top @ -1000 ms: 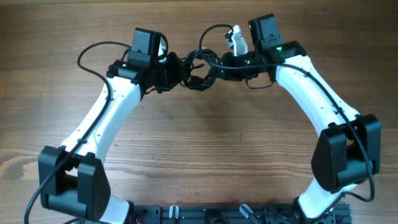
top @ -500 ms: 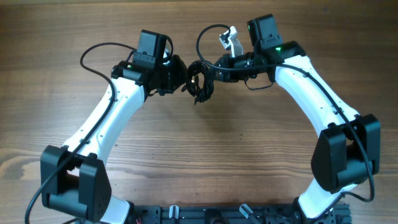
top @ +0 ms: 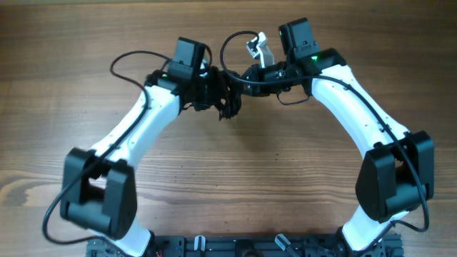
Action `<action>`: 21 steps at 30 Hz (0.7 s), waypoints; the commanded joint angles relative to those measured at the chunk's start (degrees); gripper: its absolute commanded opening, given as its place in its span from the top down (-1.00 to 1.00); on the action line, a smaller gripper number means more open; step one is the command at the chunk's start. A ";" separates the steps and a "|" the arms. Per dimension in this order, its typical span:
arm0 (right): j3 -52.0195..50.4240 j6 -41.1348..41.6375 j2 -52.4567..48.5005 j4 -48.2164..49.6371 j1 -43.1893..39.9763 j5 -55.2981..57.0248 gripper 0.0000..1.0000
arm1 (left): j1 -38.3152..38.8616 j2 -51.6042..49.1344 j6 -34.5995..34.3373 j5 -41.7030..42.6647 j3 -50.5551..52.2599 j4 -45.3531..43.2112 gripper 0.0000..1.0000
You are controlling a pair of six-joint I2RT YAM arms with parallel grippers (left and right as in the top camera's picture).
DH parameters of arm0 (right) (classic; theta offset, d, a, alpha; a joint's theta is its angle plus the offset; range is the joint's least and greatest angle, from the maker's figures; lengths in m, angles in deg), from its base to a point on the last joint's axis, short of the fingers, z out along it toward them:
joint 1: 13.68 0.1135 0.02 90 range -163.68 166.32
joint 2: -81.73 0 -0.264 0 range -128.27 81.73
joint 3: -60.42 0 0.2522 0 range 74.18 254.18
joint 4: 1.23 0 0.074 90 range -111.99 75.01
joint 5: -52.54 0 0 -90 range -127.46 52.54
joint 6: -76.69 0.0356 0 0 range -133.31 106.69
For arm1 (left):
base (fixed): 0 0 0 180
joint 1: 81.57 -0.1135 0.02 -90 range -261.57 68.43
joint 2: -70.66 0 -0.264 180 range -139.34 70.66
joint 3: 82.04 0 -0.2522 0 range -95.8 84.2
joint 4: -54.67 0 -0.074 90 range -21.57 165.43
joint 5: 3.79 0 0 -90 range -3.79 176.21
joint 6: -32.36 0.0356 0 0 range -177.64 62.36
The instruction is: Untangle cables
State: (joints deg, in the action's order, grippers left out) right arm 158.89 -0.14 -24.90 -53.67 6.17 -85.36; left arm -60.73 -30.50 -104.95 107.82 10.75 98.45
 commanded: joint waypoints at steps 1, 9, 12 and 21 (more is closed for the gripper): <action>0.13 -0.94 -0.20 0.28 0.59 -3.28 0.91 | 2.32 -3.48 -1.86 0.63 0.37 -2.01 0.88; 0.13 1.07 -0.20 2.89 0.17 -10.47 0.91 | 3.41 -5.99 -3.34 -0.46 0.37 -2.51 0.92; 0.13 3.61 -0.20 3.54 -0.76 -7.10 0.91 | 3.15 -5.99 -3.26 2.10 0.37 -2.91 0.92; 0.13 10.91 -0.20 -4.44 -2.62 20.61 0.91 | -4.28 -5.75 2.51 6.23 0.37 5.33 0.92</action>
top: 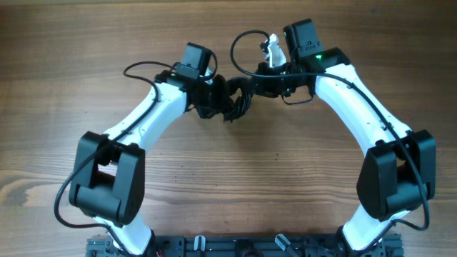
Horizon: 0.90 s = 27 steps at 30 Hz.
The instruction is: Untangle cables
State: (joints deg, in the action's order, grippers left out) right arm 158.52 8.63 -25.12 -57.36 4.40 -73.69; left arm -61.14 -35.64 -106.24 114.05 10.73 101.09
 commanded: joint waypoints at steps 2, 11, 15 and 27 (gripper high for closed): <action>0.50 2.10 0.02 -1.73 -0.81 10.34 0.91 | -6.05 0.28 6.38 0.48 0.37 3.65 0.92; 0.50 1.11 0.00 -2.60 -0.81 10.36 0.86 | -9.05 9.16 12.41 0.68 0.28 6.56 0.79; 0.50 -7.02 0.00 -3.32 -0.81 6.05 -0.04 | -9.03 9.44 14.12 0.11 0.28 7.61 0.70; 3.26 -5.51 0.02 -10.10 -6.91 9.25 -0.42 | -1.38 7.98 14.56 -6.12 0.31 6.99 0.61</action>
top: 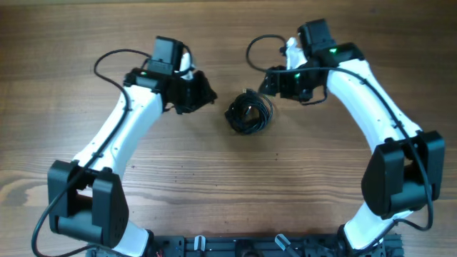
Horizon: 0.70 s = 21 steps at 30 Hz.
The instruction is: Untangle cables
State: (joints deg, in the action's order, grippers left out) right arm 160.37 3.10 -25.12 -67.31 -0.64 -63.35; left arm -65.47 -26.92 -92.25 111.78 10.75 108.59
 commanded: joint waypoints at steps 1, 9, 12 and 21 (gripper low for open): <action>1.40 0.02 0.02 -0.28 -2.03 -1.09 -0.43 | 3.78 -1.38 -0.61 -4.26 0.26 -0.52 0.60; 1.36 -1.40 0.02 -0.28 -1.99 -0.90 -0.43 | 9.92 -6.40 -4.52 -4.63 0.28 3.45 0.80; 1.33 -1.38 0.02 -0.26 -1.97 -0.92 -0.43 | 12.63 -6.47 -4.87 -4.72 0.28 2.84 0.70; 1.03 1.64 0.00 -1.49 -1.97 0.63 -0.43 | 14.05 -6.58 12.55 -12.39 0.33 -10.45 0.24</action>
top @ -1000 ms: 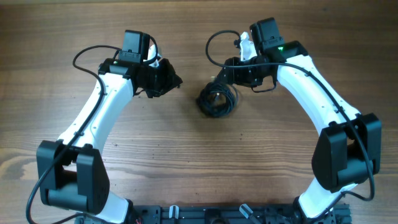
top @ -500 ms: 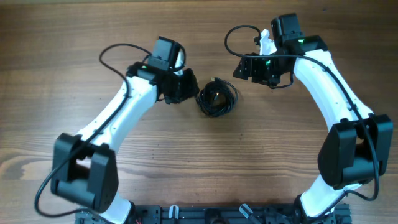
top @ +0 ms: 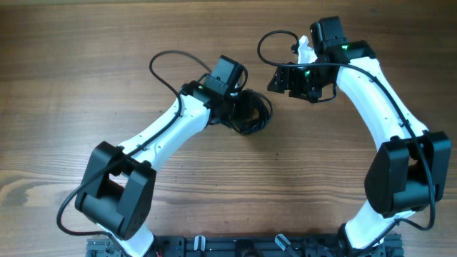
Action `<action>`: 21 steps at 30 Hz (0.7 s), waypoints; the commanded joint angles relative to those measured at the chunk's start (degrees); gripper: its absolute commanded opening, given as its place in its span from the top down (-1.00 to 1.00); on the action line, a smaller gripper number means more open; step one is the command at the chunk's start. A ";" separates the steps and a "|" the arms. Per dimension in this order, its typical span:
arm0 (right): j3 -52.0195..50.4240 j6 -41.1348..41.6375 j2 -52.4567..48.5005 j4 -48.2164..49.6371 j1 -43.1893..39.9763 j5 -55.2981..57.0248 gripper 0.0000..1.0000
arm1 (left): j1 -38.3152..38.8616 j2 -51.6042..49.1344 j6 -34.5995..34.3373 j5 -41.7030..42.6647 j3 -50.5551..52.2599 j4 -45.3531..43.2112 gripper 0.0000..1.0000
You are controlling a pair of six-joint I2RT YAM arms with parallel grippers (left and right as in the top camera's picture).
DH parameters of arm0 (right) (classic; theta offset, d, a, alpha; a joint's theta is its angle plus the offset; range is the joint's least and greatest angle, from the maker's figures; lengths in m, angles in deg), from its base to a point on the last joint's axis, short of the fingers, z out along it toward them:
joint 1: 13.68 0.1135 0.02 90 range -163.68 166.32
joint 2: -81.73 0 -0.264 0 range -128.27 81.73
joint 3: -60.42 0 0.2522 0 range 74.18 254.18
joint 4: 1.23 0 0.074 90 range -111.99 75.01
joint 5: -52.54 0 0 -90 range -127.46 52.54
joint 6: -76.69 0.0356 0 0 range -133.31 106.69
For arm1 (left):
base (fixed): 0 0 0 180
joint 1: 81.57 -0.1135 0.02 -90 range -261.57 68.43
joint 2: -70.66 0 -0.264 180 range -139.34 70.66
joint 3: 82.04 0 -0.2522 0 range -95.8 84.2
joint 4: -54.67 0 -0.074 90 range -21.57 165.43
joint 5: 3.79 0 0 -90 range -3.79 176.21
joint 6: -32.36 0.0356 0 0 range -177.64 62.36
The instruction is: Untangle cables
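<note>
A tangled bundle of black cable (top: 253, 114) lies on the wooden table, a little above the middle. My left gripper (top: 239, 111) is at the bundle's left side. Its fingers are lost against the black cable, so open or shut cannot be told. My right gripper (top: 277, 80) hangs to the upper right of the bundle, apart from it, its jaws spread and nothing between them. There is only the overhead view.
The arms' own black cables loop out over the table, one loop (top: 164, 68) behind the left arm and one loop (top: 275, 39) above the right gripper. The arm bases and a black rail (top: 243, 246) run along the near edge.
My left gripper was off to the left of the bundle and is now at its left side. The right gripper has shifted slightly up and right. The bundle lies where it did.
At first both grippers met at the bundle, which was stretched between them at the table's far middle, and they were still on it a moment later. Then both stood apart with the bundle lying free on the table. Now the left gripper is back at it.
</note>
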State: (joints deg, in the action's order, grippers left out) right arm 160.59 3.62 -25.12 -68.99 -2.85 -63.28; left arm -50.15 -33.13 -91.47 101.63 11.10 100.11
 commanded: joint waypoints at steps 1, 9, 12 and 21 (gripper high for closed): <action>0.35 0.72 0.00 0.63 0.24 0.57 -0.38 | -1.38 -0.37 14.14 -2.25 -0.02 -2.45 0.24; -1.86 -21.18 -4.68 5.25 0.37 -2.89 -0.28 | -1.44 -0.37 8.07 -6.03 -0.02 -2.99 -0.04; -1.86 -23.17 -8.24 7.50 0.46 -2.93 -0.24 | -1.44 -0.37 4.13 -6.56 -0.02 -3.02 -0.07; -1.88 -26.88 -16.35 12.50 0.96 -11.17 0.15 | -1.44 -0.37 2.84 -6.54 -0.02 -2.78 -0.13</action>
State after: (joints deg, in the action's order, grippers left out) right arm 159.04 -20.97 -39.94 -57.91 -2.52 -68.66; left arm -51.35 -33.21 -87.55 96.04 11.12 97.34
